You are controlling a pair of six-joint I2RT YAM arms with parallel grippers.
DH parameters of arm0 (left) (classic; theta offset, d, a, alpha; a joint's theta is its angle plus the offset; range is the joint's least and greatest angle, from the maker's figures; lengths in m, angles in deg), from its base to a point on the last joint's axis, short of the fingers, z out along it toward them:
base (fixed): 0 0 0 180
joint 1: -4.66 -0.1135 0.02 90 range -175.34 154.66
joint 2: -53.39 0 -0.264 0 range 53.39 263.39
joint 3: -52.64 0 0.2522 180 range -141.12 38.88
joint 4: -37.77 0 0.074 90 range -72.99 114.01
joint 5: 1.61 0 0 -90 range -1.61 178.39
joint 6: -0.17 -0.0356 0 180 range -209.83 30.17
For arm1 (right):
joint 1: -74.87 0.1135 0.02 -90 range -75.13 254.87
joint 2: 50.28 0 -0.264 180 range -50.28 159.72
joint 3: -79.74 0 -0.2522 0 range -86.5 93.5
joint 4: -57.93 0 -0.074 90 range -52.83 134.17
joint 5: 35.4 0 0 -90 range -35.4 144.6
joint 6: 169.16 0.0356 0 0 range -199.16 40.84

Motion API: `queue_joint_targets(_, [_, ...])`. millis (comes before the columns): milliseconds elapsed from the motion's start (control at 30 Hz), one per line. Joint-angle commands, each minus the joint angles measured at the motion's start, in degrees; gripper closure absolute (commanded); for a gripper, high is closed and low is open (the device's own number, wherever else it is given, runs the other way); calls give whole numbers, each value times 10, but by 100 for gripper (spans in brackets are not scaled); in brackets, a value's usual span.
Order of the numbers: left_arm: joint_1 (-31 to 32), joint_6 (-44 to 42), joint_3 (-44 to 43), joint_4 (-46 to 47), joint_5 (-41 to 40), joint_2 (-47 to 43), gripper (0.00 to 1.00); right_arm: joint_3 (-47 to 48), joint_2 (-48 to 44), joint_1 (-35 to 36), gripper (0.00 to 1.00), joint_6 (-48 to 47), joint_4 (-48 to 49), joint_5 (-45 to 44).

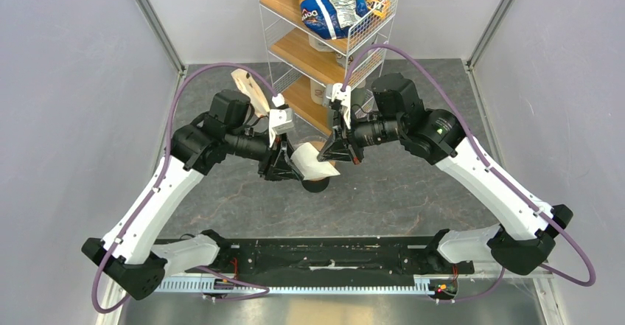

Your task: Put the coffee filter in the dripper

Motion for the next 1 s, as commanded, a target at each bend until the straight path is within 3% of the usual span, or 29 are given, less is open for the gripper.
queue_joint_targets(0, [2, 93, 20, 87, 30, -14, 51, 19, -15, -1, 100, 12, 35, 9])
queue_joint_targets(133, [2, 187, 58, 175, 35, -36, 55, 18, -16, -3, 100, 20, 47, 3])
queue_joint_targets(233, [2, 227, 84, 222, 28, -59, 65, 15, -18, -6, 100, 29, 58, 0])
queue_joint_targets(367, [2, 278, 97, 255, 25, -62, 97, 5, -23, -8, 99, 27, 65, -20])
queue_joint_targets(433, [-1, 311, 99, 264, 21, -60, 98, 2, -31, -10, 60, 7, 54, -63])
queue_joint_targets(467, [-3, 326, 99, 266, 16, -57, 98, 0, -37, -13, 46, -11, 47, -83])
queue_joint_targets(567, [-12, 389, 95, 265, -14, -48, 98, -11, -60, -18, 18, -100, 12, -146])
queue_joint_targets(600, [-16, 406, 92, 265, -19, -42, 98, -16, -67, -17, 13, -134, -5, -154])
queue_joint_targets(667, [-17, 442, 81, 250, -34, -28, 98, -29, -79, -17, 5, -190, -28, -170])
queue_joint_targets(967, [-17, 508, 31, 222, -30, 25, 98, -3, -41, 4, 4, -288, -78, -175])
